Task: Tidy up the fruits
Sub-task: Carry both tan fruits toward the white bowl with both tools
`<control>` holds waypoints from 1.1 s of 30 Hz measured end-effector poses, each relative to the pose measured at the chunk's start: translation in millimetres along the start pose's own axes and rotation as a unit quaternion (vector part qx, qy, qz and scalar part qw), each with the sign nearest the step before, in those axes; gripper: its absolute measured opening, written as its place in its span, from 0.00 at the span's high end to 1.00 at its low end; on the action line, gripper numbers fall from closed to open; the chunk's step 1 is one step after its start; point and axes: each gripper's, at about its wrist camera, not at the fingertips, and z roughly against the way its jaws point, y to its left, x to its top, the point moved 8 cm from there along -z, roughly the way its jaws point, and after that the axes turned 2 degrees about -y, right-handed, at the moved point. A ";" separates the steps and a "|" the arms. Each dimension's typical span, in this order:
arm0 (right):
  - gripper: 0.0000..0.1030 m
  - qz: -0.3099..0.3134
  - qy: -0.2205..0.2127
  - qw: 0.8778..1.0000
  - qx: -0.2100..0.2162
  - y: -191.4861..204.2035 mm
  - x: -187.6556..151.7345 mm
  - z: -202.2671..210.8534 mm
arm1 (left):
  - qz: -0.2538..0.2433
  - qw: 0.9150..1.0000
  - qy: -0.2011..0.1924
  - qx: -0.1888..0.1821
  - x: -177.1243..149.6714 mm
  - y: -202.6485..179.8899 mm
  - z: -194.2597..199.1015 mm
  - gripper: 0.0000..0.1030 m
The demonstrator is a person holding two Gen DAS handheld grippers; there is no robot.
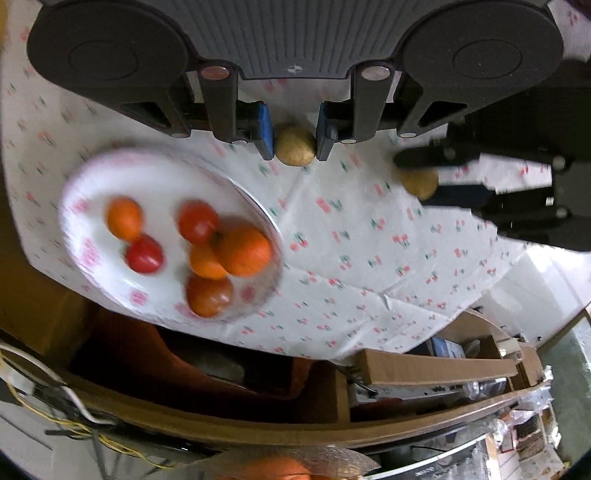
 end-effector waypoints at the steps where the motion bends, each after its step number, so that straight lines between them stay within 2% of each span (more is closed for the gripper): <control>1: 0.77 -0.003 0.001 1.000 -0.004 -3.6 -3.7 6.0 | -0.004 1.000 -0.001 -0.002 1.5 -4.2 0.2 0.66; 11: 0.77 -0.007 0.021 0.998 -0.056 -34.2 -38.3 42.7 | -0.056 0.998 0.000 -0.028 14.1 -56.5 0.0 0.66; 19: 0.77 -0.012 0.017 0.998 -0.055 -40.3 -48.7 40.6 | -0.079 0.996 0.015 -0.026 8.8 -79.0 -10.6 0.66; 33: 0.77 -0.012 0.016 0.999 -0.045 -40.6 -48.2 37.4 | -0.071 0.997 0.007 -0.025 9.5 -78.4 -12.6 0.64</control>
